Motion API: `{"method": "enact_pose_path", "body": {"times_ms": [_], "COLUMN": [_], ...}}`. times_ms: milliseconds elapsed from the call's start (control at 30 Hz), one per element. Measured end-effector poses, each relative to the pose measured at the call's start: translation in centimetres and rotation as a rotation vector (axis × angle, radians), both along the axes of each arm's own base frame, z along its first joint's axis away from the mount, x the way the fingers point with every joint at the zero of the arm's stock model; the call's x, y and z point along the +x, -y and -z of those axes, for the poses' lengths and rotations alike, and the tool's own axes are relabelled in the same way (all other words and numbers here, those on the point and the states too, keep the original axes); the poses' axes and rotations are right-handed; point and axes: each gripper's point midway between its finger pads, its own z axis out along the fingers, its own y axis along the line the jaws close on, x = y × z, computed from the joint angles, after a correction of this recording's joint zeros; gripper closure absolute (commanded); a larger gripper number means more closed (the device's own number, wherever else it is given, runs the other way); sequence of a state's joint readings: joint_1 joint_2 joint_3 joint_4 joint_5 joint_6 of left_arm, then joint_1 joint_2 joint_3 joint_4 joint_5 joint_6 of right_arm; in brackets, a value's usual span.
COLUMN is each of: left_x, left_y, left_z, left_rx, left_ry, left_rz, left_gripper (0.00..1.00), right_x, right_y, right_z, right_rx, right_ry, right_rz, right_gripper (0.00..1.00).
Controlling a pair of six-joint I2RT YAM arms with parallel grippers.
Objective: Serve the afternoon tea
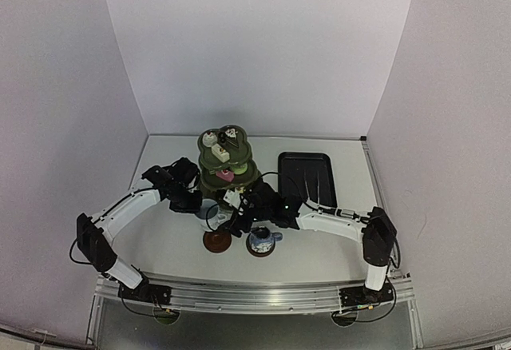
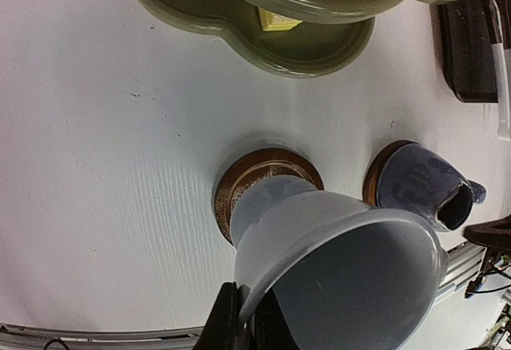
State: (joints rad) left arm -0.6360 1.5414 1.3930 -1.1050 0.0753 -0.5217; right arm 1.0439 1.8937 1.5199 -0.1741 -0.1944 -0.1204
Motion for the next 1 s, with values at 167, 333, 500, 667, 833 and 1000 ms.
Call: {"method": "enact_pose_path", "body": {"times_ms": [167,333,500,667,833,1000], "left_x": [-0.3,-0.4,-0.9,-1.0,-1.1,-1.2], "left_y": [0.5,0.6,0.9,0.8,0.6,0.5], "left_z": [-0.4,-0.4,-0.2,-0.1,-0.1,0.0], "left_rx": [-0.008,0.0,0.019,0.03,0.037,0.045], "left_ry": [0.015,0.021,0.032,0.037,0.04,0.037], "left_rz": [0.018,0.032,0.071,0.091,0.103,0.115], "left_gripper": [1.0,1.0,1.0,1.0,1.0,1.0], "right_x": [-0.3,-0.1,0.6,0.8,0.7,0.6], "right_y": [-1.1,-1.5,-2.2,-2.2,-2.0,-2.0], "right_z": [2.1,2.3,2.5,3.7,3.9,4.1], "right_rx": [-0.038,-0.046,-0.046,-0.073,-0.087,-0.096], "right_ry": [-0.04,-0.044,-0.034,-0.022,-0.007,0.017], "right_rz": [0.002,0.011,0.016,0.008,-0.013,-0.042], "right_gripper": [0.2,0.4,0.53,0.69,0.96,1.0]}}
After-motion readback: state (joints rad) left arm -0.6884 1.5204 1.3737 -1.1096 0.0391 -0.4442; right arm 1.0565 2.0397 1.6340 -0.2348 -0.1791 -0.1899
